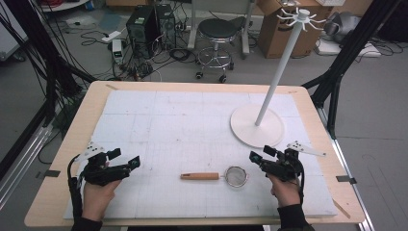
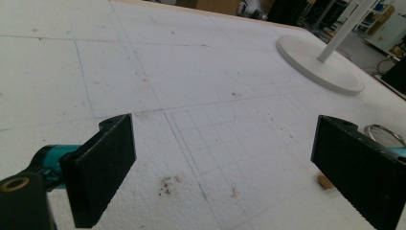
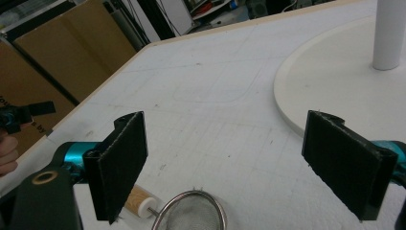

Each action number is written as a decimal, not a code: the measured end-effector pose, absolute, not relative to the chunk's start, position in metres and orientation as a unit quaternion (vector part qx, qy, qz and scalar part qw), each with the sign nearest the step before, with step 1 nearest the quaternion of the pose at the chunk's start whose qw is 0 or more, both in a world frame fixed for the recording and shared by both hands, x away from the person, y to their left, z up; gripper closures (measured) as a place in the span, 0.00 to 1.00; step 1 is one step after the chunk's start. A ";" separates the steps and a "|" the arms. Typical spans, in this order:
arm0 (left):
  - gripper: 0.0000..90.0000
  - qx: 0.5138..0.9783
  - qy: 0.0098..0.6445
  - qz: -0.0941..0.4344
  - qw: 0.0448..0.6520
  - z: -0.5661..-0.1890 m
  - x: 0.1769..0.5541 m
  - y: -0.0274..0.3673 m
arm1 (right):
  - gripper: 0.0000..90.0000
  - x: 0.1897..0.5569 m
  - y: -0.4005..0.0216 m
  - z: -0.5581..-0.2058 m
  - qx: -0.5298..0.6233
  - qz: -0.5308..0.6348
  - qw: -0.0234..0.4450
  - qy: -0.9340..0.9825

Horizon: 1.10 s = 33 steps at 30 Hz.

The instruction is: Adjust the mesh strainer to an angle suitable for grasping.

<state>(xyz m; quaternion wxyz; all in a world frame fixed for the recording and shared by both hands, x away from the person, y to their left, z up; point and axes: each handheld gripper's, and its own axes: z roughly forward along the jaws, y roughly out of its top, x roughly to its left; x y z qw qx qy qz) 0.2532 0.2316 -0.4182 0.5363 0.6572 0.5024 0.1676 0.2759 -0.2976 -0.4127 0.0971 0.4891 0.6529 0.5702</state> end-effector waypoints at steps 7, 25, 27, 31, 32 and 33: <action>0.10 0.654 0.505 0.168 0.537 -0.418 0.253 0.233 | 0.17 0.275 -0.292 -0.410 0.473 0.575 0.091 0.661; 0.10 0.652 0.505 0.177 0.536 -0.417 0.252 0.233 | 0.67 0.277 -0.258 -0.407 0.456 0.556 0.063 0.692; 0.10 0.653 0.503 0.179 0.537 -0.417 0.251 0.233 | 0.69 0.277 -0.255 -0.407 0.451 0.556 0.061 0.696; 0.10 0.650 0.501 0.182 0.541 -0.417 0.250 0.233 | 0.81 0.277 -0.246 -0.408 0.444 0.553 0.048 0.704; 0.10 0.652 0.499 0.182 0.540 -0.417 0.249 0.233 | 0.83 0.277 -0.245 -0.408 0.446 0.552 0.044 0.703; 0.10 0.651 0.499 0.181 0.542 -0.417 0.249 0.232 | 0.88 0.278 -0.241 -0.408 0.446 0.550 0.031 0.705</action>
